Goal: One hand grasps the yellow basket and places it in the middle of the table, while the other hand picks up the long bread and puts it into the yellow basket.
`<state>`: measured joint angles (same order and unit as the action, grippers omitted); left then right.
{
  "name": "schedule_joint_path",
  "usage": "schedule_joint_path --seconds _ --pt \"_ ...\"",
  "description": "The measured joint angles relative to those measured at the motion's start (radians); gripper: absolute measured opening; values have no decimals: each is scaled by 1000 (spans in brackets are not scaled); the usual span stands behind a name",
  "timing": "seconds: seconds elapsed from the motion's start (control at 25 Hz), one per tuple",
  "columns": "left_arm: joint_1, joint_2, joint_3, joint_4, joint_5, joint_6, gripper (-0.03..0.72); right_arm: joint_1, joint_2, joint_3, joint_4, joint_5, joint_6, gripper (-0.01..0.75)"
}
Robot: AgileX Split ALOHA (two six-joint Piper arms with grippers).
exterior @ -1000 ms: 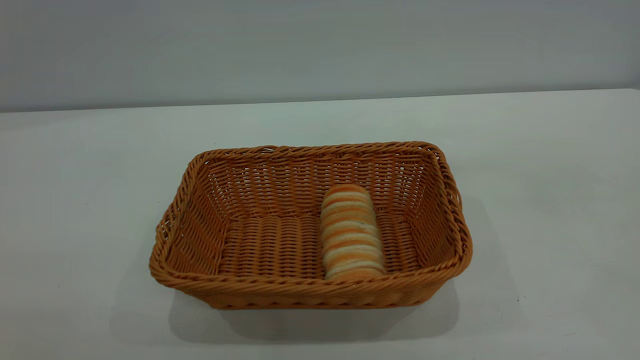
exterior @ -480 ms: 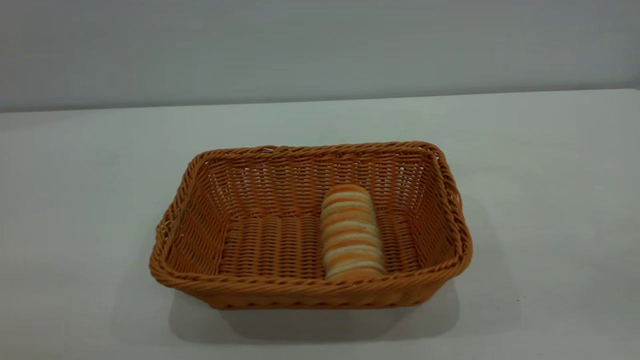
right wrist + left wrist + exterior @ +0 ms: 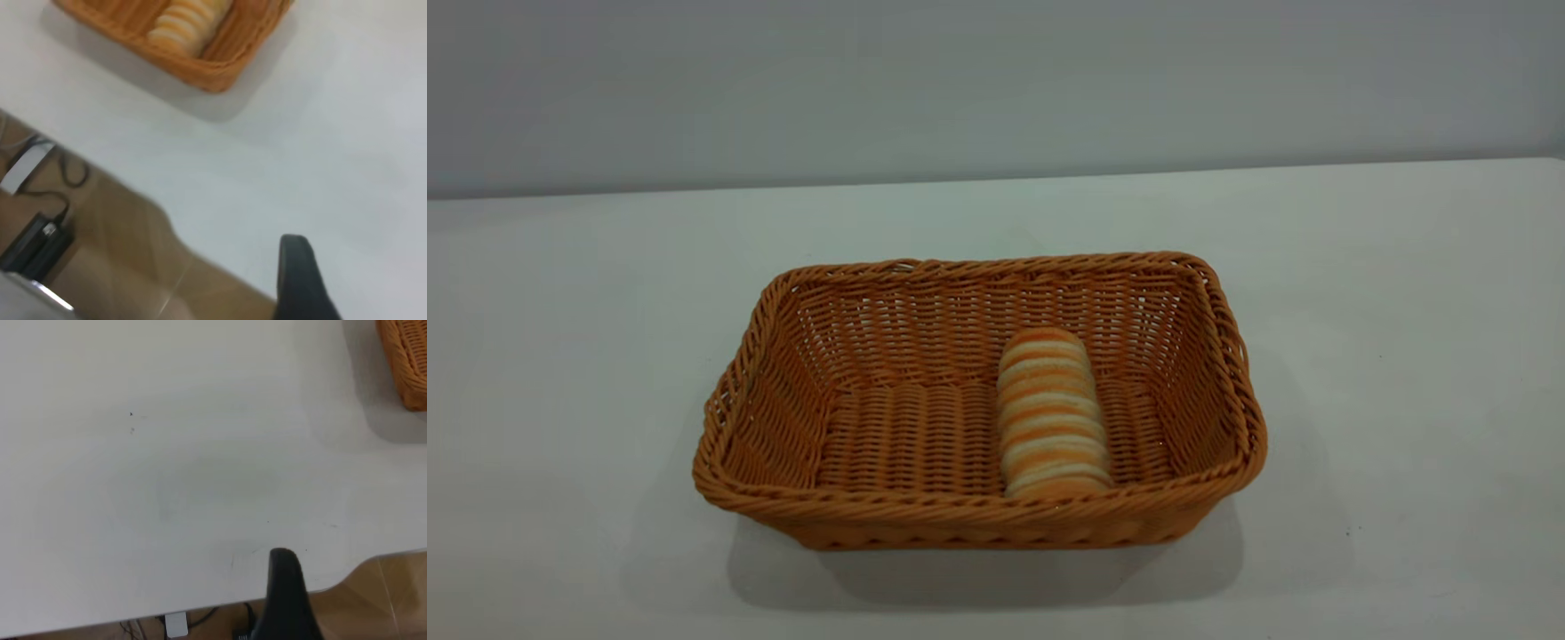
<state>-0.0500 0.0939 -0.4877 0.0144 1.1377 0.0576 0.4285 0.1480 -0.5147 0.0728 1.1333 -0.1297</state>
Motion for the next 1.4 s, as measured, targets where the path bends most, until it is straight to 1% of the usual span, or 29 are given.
schedule_joint_path --seconds 0.12,0.44,1.4 --pt "0 0 0 0 0 0 582 0 -35 9 -35 19 13 502" --pt "0 0 0 1 0 0 582 0 -109 42 -49 6 64 502" --pt "0 0 0 -6 0 -19 582 0 -109 43 -36 3 65 502"
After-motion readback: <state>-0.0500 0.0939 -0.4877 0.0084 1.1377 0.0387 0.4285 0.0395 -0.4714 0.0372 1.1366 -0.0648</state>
